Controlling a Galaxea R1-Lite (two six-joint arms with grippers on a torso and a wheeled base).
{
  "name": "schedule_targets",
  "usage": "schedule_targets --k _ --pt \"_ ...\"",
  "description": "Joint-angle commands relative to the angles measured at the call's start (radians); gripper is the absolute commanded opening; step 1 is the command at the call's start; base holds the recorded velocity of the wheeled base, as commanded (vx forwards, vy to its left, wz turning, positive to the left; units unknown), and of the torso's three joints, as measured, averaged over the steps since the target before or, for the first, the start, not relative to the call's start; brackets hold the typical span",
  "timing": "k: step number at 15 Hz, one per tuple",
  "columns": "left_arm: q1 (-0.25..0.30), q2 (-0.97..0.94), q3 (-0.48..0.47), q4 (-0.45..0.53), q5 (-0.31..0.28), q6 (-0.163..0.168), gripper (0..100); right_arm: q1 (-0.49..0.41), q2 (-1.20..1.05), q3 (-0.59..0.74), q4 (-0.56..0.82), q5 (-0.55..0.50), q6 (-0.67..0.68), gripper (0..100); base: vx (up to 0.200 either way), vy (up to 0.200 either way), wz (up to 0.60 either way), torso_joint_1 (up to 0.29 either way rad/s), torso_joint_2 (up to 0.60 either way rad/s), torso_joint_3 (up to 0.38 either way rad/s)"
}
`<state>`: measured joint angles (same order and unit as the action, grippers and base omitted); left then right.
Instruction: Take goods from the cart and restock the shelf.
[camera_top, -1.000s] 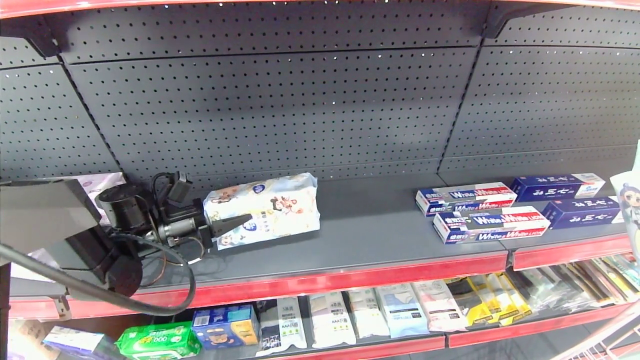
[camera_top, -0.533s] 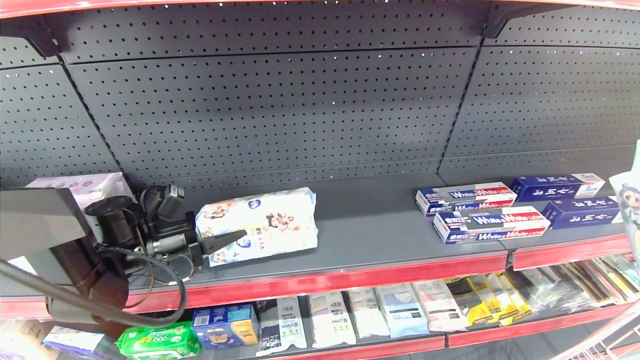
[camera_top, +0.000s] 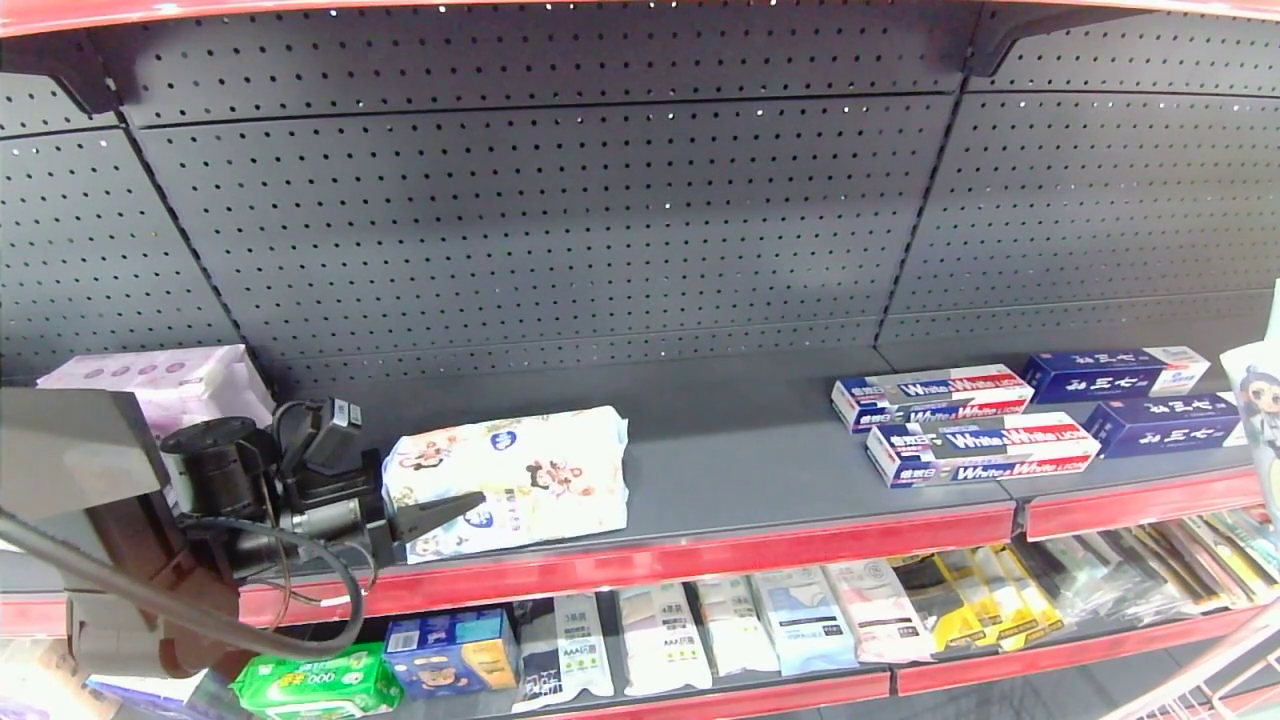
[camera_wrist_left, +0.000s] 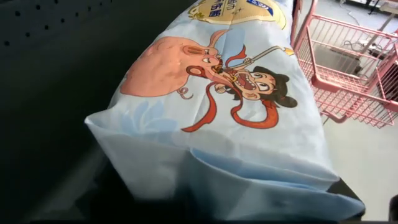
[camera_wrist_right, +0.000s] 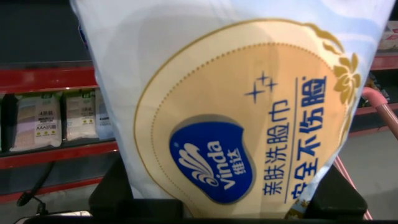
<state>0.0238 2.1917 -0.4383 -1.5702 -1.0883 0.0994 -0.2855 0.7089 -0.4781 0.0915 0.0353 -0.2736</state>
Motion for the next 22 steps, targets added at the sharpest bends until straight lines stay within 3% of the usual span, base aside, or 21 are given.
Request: schedule_targets --k 1,7,9,22 --pt "-0.001 0.002 0.007 -0.001 -0.012 0.0 0 0.0 0.0 0.001 0.001 0.0 0.001 0 0.0 0.0 0.0 0.0 0.0 0.0" --pt "-0.001 0.011 0.001 -0.001 -0.025 0.005 0 0.0 -0.006 -0.002 0.001 0.0 0.001 0 0.0 0.0 0.0 0.0 0.0 0.0" --pt "0.001 0.01 0.007 -0.001 -0.015 0.034 0 0.0 -0.011 -0.002 0.001 0.0 -0.001 0 0.0 0.0 0.0 0.0 0.0 0.0" --pt "0.013 0.019 0.01 -0.001 -0.027 0.066 0 0.0 -0.014 -0.001 0.001 0.0 0.001 0 0.0 0.0 0.0 0.0 0.0 0.0"
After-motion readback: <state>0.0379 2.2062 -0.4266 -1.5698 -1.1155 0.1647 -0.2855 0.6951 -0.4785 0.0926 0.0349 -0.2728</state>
